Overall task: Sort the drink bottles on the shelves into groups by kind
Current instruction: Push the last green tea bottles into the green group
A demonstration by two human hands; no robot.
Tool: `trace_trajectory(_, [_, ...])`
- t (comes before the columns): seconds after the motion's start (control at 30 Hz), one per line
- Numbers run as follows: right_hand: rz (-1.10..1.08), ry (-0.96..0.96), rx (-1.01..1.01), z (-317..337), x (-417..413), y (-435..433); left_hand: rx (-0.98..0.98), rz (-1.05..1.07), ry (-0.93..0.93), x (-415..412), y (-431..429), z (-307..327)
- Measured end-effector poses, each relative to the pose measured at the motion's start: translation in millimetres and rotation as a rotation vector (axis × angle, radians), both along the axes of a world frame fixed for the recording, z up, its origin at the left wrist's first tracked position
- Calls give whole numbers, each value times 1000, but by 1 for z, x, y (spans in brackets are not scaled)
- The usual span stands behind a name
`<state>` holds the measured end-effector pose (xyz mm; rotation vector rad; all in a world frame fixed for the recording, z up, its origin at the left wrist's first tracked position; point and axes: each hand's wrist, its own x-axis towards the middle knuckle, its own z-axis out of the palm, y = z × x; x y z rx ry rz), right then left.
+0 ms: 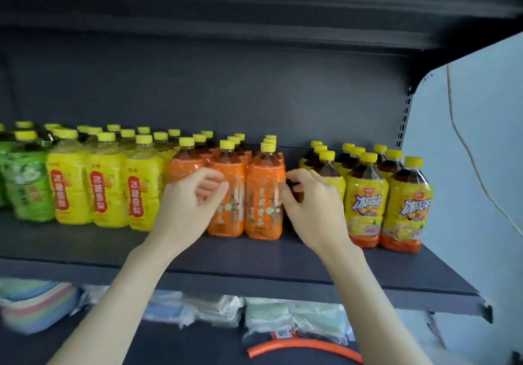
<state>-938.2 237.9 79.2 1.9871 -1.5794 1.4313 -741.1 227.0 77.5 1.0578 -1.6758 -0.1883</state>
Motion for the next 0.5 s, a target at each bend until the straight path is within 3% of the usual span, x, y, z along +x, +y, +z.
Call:
trace_trajectory(0.3, [156,-75,137,-57,228,16,68,95,-39,230,36,-51])
trace_trajectory(0.5, [203,-46,145,-46,335,-7,71,164,-114,336,24,-43])
